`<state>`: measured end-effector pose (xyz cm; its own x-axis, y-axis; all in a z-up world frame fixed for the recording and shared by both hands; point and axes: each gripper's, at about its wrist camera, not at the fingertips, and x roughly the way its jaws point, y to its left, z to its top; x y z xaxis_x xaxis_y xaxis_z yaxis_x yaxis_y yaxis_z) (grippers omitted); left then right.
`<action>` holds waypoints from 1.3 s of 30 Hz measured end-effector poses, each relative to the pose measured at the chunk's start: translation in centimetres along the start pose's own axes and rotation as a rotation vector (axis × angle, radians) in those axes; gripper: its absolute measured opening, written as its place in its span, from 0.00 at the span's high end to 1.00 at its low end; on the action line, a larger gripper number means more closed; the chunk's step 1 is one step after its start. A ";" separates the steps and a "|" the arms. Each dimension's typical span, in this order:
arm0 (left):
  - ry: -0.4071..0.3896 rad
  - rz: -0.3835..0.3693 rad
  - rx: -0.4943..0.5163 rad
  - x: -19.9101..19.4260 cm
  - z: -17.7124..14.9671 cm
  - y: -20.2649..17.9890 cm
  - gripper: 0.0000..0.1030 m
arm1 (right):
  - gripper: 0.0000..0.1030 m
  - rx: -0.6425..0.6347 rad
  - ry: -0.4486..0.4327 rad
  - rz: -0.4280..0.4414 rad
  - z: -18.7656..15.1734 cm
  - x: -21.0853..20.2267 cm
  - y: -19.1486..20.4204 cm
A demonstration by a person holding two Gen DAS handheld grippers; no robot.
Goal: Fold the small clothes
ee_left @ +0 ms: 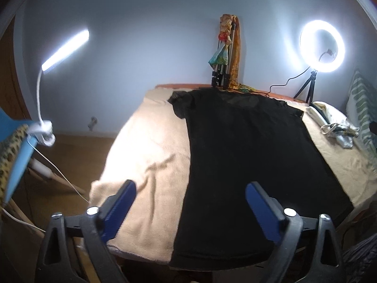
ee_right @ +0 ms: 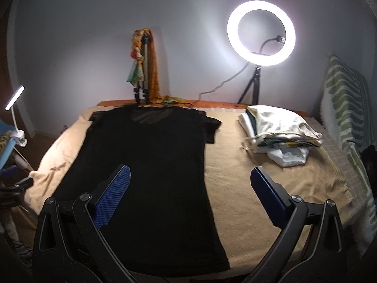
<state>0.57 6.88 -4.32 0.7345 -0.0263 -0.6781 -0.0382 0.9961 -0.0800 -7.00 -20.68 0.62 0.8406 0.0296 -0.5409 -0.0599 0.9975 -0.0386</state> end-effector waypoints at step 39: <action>0.277 -0.214 -0.147 7.2 -5.8 3.7 0.86 | 0.27 -0.186 0.369 0.502 13.5 31.2 28.6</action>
<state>1.82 9.84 -13.70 0.5258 -0.2748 -0.8050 -0.0156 0.9431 -0.3321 24.77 9.65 -6.06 0.4482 0.4318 -0.7827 -0.5169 0.8396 0.1671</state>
